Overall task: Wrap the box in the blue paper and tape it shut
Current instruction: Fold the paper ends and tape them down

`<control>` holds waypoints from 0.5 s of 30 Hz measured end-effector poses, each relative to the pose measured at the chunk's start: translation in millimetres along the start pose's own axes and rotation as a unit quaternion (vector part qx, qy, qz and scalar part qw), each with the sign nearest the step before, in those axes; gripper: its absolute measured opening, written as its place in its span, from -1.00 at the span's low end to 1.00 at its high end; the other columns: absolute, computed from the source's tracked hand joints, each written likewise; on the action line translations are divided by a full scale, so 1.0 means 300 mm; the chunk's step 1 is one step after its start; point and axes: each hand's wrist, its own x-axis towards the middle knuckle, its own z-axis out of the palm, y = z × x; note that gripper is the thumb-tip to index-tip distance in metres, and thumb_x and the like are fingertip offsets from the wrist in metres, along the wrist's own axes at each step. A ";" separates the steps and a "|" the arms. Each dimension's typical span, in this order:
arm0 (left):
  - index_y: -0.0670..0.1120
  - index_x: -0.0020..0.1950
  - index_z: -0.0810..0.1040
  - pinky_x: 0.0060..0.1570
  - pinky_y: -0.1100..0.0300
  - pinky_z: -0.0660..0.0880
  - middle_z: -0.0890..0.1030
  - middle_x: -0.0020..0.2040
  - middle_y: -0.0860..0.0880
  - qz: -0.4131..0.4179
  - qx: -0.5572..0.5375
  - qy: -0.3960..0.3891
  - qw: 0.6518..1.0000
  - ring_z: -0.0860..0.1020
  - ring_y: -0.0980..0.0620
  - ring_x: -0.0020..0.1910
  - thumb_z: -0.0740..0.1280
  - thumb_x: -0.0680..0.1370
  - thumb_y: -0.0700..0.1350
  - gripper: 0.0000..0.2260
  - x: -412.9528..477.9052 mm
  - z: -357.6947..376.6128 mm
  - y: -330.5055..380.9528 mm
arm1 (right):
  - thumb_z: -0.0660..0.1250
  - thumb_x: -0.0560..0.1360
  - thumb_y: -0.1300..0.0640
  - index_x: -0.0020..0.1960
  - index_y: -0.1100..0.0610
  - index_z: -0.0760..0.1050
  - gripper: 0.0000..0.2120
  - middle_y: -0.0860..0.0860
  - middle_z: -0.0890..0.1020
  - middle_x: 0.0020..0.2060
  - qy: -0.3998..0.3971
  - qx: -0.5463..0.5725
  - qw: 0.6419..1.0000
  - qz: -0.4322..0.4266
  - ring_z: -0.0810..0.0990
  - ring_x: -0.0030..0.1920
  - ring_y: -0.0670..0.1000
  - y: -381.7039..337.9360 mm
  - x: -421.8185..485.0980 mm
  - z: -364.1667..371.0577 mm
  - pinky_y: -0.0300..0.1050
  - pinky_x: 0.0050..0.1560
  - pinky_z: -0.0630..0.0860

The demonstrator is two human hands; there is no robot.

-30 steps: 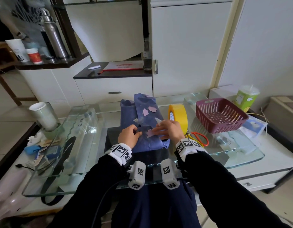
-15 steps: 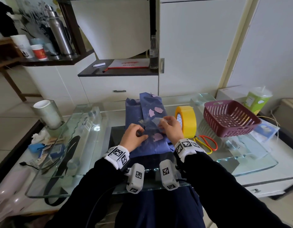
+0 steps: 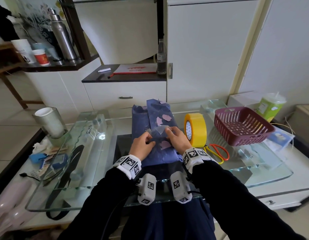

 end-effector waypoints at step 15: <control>-0.14 0.03 0.46 0.03 0.03 0.51 0.61 -0.03 -0.16 -0.010 0.080 0.018 0.997 0.57 -0.19 0.00 0.31 0.54 -0.08 -0.84 -0.028 0.068 0.068 | 0.25 0.56 0.06 0.03 0.21 0.49 -0.79 0.15 0.62 -0.07 0.150 -0.095 0.982 -0.066 0.58 -0.08 0.12 0.032 0.004 -0.020 0.02 0.01 0.54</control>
